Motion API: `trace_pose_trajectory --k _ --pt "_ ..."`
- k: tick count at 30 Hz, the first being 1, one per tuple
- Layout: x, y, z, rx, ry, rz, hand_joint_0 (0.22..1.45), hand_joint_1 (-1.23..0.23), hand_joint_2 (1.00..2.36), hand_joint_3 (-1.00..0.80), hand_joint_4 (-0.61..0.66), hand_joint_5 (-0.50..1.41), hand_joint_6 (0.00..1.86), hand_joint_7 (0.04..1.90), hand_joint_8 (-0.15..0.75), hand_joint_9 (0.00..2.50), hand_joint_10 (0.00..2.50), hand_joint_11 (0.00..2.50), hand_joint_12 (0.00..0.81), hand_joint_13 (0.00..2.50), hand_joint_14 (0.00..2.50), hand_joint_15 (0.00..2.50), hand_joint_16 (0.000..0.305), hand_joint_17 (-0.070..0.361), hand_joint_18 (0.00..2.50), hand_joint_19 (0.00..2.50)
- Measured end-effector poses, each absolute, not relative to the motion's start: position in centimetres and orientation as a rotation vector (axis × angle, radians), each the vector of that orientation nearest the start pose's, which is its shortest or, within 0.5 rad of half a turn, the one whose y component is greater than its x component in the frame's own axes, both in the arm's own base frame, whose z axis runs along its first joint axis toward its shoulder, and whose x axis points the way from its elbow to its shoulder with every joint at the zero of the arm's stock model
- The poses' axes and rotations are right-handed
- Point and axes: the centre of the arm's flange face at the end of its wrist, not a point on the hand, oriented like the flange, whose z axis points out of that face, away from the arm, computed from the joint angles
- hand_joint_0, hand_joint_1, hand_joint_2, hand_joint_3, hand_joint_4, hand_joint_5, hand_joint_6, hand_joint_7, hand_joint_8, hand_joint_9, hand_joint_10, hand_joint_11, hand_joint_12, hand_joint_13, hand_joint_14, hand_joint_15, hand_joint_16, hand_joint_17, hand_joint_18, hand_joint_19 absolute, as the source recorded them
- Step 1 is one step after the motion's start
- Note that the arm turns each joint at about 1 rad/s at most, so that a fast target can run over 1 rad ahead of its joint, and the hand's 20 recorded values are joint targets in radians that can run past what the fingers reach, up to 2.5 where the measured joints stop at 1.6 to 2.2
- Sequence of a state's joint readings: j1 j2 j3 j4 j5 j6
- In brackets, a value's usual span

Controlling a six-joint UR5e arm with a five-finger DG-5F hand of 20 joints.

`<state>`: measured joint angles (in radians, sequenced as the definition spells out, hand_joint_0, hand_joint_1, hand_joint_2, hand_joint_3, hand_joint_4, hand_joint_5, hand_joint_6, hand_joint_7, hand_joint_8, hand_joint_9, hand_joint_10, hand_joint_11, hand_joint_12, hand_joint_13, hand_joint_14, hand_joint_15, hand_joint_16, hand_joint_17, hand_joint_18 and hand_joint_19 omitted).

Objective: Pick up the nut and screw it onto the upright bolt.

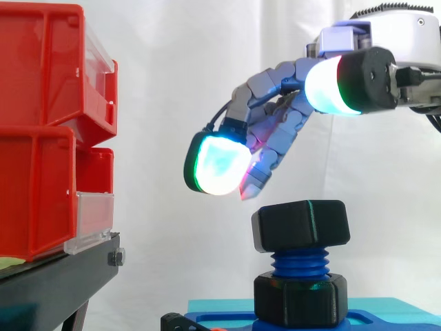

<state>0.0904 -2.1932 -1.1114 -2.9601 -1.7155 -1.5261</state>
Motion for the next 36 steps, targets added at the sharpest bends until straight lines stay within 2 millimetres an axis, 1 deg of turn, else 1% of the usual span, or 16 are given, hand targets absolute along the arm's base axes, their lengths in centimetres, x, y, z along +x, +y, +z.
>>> trace_pose_trajectory --k 4,6,10,14,17,19,20,23,24,25,27,32,36 --pt "74.5 -4.2 34.6 -0.157 1.542 0.226 0.47 -0.05 1.00 -0.50 0.19 -0.10 0.50 0.71 0.239 0.80 0.00 0.00 0.301 0.45 0.00 0.00 0.033 0.075 0.13 0.00" --pt "74.6 -3.6 34.4 -0.161 1.545 0.232 0.47 -0.04 1.00 -0.50 0.18 -0.09 0.50 0.70 0.231 0.73 0.00 0.00 0.313 0.35 0.00 0.00 0.034 0.078 0.00 0.00" --pt "74.7 -3.0 33.7 -0.165 1.554 0.242 0.47 -0.03 1.00 -0.50 0.17 -0.08 0.50 0.70 0.229 0.66 0.00 0.00 0.326 0.28 0.00 0.00 0.036 0.082 0.00 0.00" --pt "74.8 -2.7 33.3 -0.162 1.560 0.249 0.47 -0.02 1.00 -0.50 0.15 -0.07 0.50 0.74 0.227 0.64 0.00 0.00 0.328 0.27 0.00 0.00 0.037 0.084 0.00 0.00" --pt "74.8 -2.6 33.2 -0.162 1.563 0.252 0.47 -0.03 1.00 -0.50 0.16 -0.06 0.50 0.82 0.228 0.64 0.00 0.00 0.325 0.28 0.00 0.00 0.037 0.084 0.00 0.00" --pt "74.8 -2.7 33.2 -0.161 1.566 0.252 0.48 -0.04 1.00 -0.50 0.18 -0.04 0.50 0.94 0.230 0.67 0.00 0.00 0.315 0.31 0.00 0.00 0.035 0.079 0.00 0.00" --pt "74.7 -2.7 33.2 -0.161 1.569 0.251 0.48 -0.04 1.00 -0.50 0.18 -0.03 0.50 0.97 0.232 0.68 0.00 0.00 0.314 0.32 0.00 0.00 0.034 0.077 0.00 0.00" --pt "74.6 -2.8 32.8 -0.160 1.577 0.251 0.48 -0.05 1.00 -0.50 0.16 -0.02 0.50 1.08 0.240 0.71 0.00 0.00 0.306 0.35 0.00 0.00 0.033 0.073 0.00 0.00" --pt "74.6 -2.8 32.7 -0.160 1.581 0.251 0.49 -0.06 1.00 -0.50 0.13 -0.01 0.50 1.13 0.244 0.73 0.00 0.00 0.300 0.37 0.00 0.00 0.031 0.070 0.00 0.00" --pt "74.5 -2.9 32.5 -0.160 1.584 0.250 0.49 -0.06 1.00 -0.50 0.14 -0.01 0.50 1.14 0.246 0.73 0.00 0.00 0.300 0.38 0.00 0.00 0.031 0.070 0.00 0.00" --pt "74.4 -3.0 32.0 -0.158 1.590 0.250 0.49 -0.07 1.00 -0.50 0.10 0.00 0.51 1.23 0.245 0.77 0.00 0.00 0.288 0.41 0.00 0.00 0.029 0.065 0.01 0.00" --pt "74.2 -3.3 31.4 -0.154 1.589 0.246 0.50 -0.08 1.00 -0.50 0.05 0.03 0.50 1.34 0.245 0.85 0.00 0.00 0.274 0.47 0.00 0.00 0.026 0.058 0.09 0.00" --pt "74.2 -3.6 31.3 -0.152 1.589 0.243 0.50 -0.09 1.00 -0.50 0.03 0.05 0.50 1.39 0.249 0.92 0.00 0.00 0.257 0.53 0.00 0.00 0.023 0.053 0.16 0.00"
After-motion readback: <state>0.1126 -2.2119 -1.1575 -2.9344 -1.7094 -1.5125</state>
